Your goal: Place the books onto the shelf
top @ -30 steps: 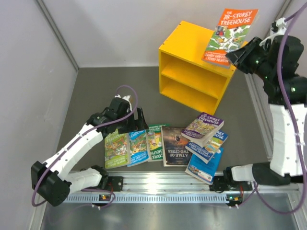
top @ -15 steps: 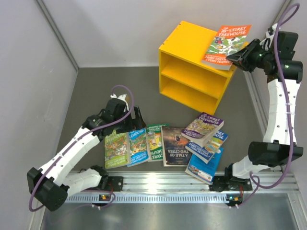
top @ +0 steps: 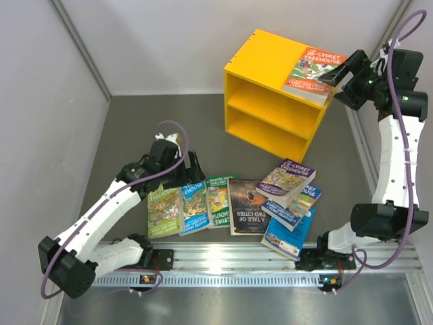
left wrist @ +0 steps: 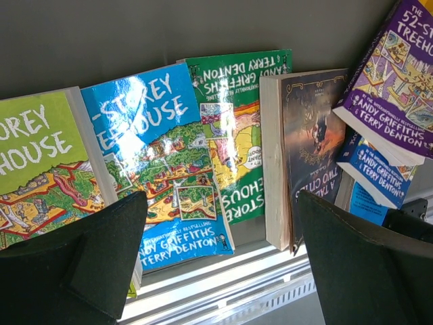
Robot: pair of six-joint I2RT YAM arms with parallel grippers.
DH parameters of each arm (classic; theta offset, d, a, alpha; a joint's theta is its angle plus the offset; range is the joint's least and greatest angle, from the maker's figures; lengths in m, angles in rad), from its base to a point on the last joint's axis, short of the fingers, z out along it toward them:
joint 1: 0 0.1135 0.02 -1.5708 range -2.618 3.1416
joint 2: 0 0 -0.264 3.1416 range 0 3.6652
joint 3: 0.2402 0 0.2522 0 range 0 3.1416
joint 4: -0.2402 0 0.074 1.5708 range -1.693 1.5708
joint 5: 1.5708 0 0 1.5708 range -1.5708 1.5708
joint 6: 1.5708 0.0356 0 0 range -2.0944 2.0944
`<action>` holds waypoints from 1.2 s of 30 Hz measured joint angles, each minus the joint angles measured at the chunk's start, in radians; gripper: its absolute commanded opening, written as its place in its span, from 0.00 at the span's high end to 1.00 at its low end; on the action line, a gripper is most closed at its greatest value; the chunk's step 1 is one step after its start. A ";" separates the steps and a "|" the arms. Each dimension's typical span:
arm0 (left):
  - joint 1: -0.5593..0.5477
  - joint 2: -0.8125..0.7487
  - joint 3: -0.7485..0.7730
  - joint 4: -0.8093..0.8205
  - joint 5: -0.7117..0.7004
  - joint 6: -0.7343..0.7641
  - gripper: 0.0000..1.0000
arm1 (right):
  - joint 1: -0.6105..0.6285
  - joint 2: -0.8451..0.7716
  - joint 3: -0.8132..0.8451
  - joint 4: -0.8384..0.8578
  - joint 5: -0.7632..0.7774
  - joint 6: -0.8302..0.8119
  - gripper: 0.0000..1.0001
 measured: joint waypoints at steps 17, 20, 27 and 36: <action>0.000 0.074 -0.013 0.016 0.059 0.000 0.04 | -0.038 -0.545 -0.713 -0.084 0.138 -0.055 0.00; -0.007 0.128 -0.010 0.020 0.081 0.000 0.04 | -0.037 -0.639 -0.965 -0.080 0.113 -0.018 0.00; -0.035 0.181 0.021 0.024 0.102 0.002 0.05 | -0.039 -0.621 -1.174 0.039 0.092 0.049 0.00; -0.039 0.093 0.021 0.013 0.092 0.000 0.04 | -0.084 -0.377 -1.175 0.285 0.152 0.044 0.00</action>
